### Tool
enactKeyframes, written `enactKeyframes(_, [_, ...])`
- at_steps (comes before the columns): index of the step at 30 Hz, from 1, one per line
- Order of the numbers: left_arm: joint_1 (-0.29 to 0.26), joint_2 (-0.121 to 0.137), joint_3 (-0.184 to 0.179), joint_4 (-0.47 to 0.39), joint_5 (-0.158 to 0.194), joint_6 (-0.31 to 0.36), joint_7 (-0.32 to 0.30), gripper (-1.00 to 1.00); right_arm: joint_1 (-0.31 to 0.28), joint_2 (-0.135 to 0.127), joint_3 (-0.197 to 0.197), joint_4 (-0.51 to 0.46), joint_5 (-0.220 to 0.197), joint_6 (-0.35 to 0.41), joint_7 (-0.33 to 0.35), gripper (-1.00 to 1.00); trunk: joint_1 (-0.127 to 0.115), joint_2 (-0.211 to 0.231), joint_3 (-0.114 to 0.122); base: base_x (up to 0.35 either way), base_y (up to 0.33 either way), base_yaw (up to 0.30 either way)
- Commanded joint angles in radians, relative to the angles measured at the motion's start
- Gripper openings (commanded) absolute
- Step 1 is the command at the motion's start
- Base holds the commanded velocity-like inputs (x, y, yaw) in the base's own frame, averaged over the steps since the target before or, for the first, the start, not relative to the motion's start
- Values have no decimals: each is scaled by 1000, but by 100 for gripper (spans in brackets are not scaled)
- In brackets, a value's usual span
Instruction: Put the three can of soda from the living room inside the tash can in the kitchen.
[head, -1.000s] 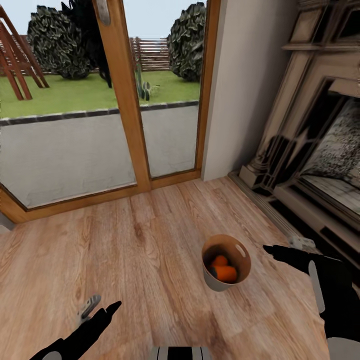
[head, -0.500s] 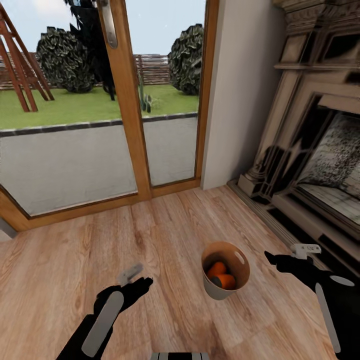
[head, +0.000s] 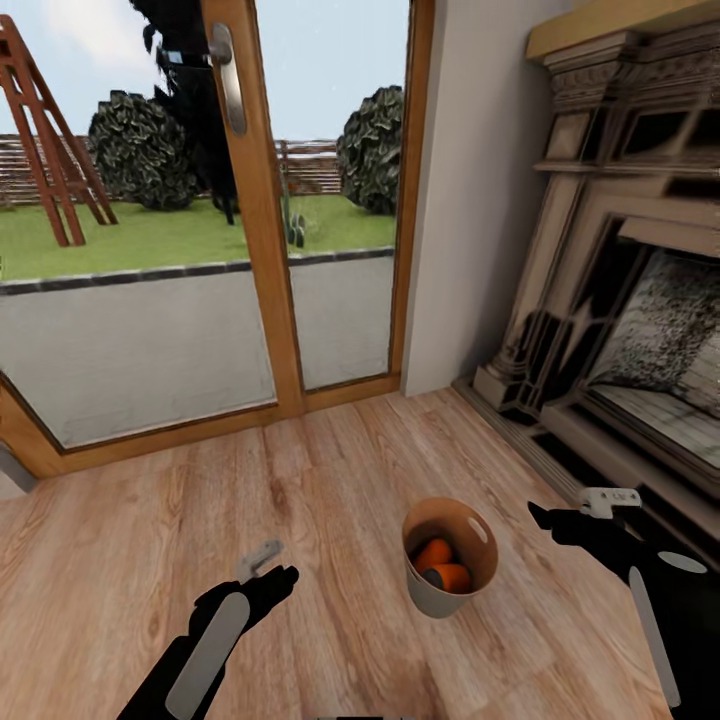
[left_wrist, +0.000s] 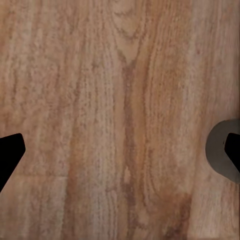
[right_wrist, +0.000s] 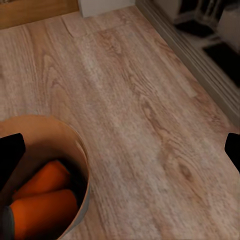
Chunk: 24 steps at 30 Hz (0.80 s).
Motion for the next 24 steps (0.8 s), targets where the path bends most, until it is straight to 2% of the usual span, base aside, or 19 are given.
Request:
enactKeyframes(1, [0, 0, 0, 0, 0, 0, 0, 100, 0, 1, 1, 0, 0, -2, 0, 100, 0, 0, 4, 0, 0, 0])
enactKeyframes(8, [0, 0, 4, 16, 1, 1, -3, 100, 0, 6, 4, 0, -1, -7, 0, 100, -4, 2, 31, 0, 0, 0])
enactKeyframes(24, [0, -1, 2, 41, 2, -1, -4, 100, 1, 1, 0, 0, -2, -10, 4, 100, -11, 6, 93, 0, 0, 0])
